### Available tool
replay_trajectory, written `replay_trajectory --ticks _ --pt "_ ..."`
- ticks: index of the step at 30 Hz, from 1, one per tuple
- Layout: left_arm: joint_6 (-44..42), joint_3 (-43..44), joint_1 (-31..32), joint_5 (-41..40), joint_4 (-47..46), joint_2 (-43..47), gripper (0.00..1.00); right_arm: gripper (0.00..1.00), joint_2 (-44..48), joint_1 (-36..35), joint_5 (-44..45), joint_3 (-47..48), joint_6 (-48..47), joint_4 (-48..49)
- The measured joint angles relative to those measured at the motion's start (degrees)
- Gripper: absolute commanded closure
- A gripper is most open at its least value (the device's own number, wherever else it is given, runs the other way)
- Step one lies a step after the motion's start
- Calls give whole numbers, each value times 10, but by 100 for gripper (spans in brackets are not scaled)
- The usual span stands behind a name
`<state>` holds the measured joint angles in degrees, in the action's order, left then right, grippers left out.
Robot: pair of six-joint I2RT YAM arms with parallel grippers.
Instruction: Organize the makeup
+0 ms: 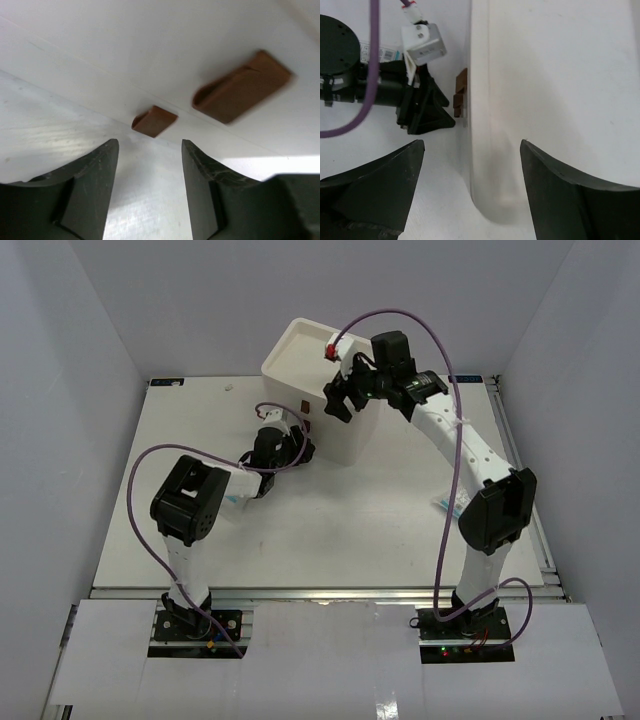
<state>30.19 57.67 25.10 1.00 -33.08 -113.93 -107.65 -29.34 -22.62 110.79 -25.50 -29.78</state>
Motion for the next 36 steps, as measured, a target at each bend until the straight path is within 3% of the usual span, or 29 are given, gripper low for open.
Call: replay_trajectory --ticks 5,8,10,13,16,22,28,36 --pt "-11 -60 0 -4 5 96 25 2 134 58 10 -66 17 13" --pt "-27 -90 0 -6 15 174 9 10 235 125 -4 -125 33 42" --pt "-38 -110 0 -8 29 240 2 10 309 185 -16 -204 46 76" --pt "-60 -136 -2 -3 62 339 2 10 419 264 -4 -368 74 90" --pt "-73 -143 -7 18 102 425 2 9 462 310 -6 -487 96 78" --pt "-90 -143 -15 67 223 559 2 4 485 458 -20 -667 168 52" --pt "-144 -161 -15 108 321 631 2 0 457 510 -5 -693 233 61" --pt "-180 -211 -15 136 379 679 2 18 383 546 8 -694 287 89"
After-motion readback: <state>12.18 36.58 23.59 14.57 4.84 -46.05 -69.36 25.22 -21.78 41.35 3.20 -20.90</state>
